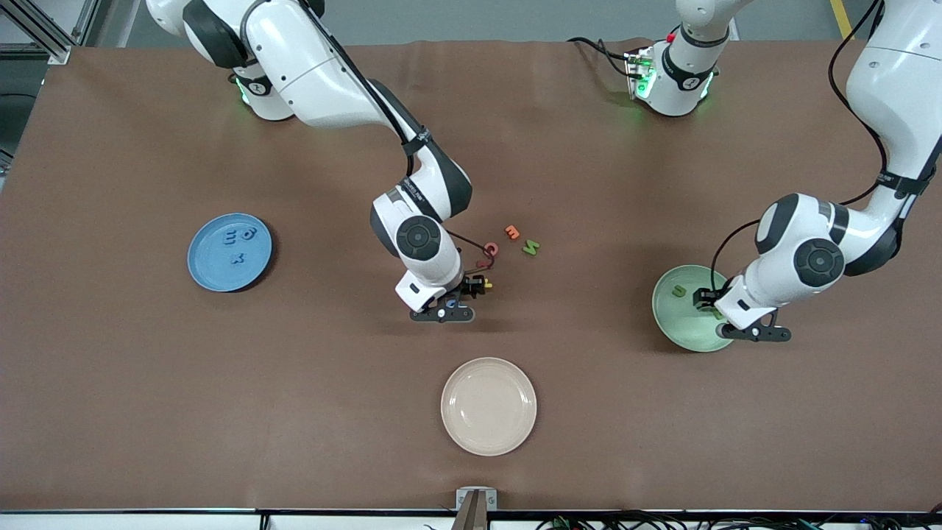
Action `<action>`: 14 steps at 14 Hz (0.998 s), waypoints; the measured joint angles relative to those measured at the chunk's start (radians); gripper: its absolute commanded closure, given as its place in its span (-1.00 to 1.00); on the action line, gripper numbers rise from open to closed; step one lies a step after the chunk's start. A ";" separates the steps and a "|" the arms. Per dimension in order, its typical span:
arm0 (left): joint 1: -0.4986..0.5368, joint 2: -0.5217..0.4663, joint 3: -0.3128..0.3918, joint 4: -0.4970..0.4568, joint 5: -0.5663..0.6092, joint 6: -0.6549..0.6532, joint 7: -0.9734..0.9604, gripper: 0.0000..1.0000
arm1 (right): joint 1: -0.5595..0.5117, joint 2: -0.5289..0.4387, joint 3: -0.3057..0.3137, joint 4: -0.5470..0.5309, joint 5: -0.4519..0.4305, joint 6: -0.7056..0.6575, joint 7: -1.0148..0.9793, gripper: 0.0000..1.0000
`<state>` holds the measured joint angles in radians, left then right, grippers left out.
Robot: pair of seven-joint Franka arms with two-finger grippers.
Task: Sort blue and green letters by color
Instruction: 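Grasp the blue c with the right gripper while the left gripper reaches green z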
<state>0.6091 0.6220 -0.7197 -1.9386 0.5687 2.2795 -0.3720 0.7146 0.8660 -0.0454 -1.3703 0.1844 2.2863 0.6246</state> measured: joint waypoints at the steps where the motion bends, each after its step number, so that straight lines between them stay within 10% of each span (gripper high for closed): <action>1: -0.001 0.000 -0.034 0.000 0.000 -0.018 -0.065 -0.95 | 0.002 0.001 -0.004 0.003 -0.005 0.000 0.020 -0.52; 7: -0.029 -0.001 -0.201 -0.002 0.000 -0.069 -0.277 -0.99 | 0.011 0.010 -0.013 0.006 -0.107 -0.008 0.081 -0.51; 14: -0.247 0.000 -0.209 -0.005 0.000 -0.069 -0.299 -0.99 | 0.013 0.043 -0.015 0.021 -0.130 -0.003 0.114 -0.38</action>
<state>0.3620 0.6224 -0.9284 -1.9435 0.5687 2.2104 -0.6709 0.7277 0.9090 -0.0608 -1.3494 0.0548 2.2832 0.7384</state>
